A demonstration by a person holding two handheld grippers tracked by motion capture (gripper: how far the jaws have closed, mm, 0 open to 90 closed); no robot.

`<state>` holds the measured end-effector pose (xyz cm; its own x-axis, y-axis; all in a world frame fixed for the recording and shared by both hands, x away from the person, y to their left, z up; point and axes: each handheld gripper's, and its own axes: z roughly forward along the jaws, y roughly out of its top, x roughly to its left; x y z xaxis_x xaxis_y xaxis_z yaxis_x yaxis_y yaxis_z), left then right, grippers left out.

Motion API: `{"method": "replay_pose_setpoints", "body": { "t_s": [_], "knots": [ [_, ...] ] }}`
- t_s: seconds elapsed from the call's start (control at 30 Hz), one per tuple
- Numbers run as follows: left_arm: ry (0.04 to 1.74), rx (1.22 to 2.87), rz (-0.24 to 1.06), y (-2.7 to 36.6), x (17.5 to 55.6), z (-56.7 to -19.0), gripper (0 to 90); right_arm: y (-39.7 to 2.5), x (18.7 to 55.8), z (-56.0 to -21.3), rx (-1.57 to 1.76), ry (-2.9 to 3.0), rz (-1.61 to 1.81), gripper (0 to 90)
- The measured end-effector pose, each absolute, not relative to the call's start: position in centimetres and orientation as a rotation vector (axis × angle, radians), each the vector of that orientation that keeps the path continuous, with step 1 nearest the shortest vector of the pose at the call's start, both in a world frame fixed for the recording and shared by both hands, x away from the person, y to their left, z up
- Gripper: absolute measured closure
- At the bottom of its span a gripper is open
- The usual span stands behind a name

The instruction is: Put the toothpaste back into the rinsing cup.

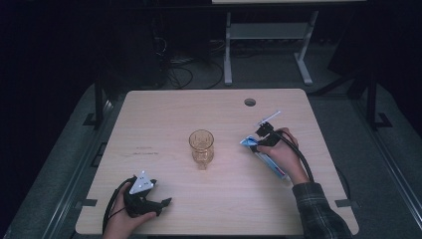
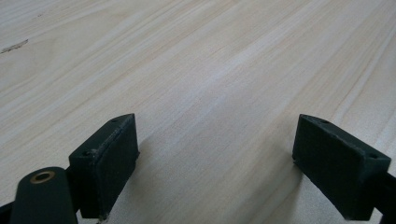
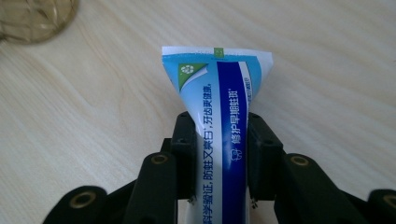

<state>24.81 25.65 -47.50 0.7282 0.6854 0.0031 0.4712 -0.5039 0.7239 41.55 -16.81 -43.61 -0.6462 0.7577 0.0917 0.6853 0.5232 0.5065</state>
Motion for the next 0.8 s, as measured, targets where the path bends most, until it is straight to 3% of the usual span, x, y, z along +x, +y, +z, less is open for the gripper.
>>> {"method": "replay_pose_setpoints", "body": {
  "t_s": [0.8],
  "knots": [
    [0.87, 2.197, 0.377, 25.7, 24.8, -47.5, 13.4, -22.6, 38.5, -39.4, 1.29, 2.408, 1.171, 70.8]
  ]
}}
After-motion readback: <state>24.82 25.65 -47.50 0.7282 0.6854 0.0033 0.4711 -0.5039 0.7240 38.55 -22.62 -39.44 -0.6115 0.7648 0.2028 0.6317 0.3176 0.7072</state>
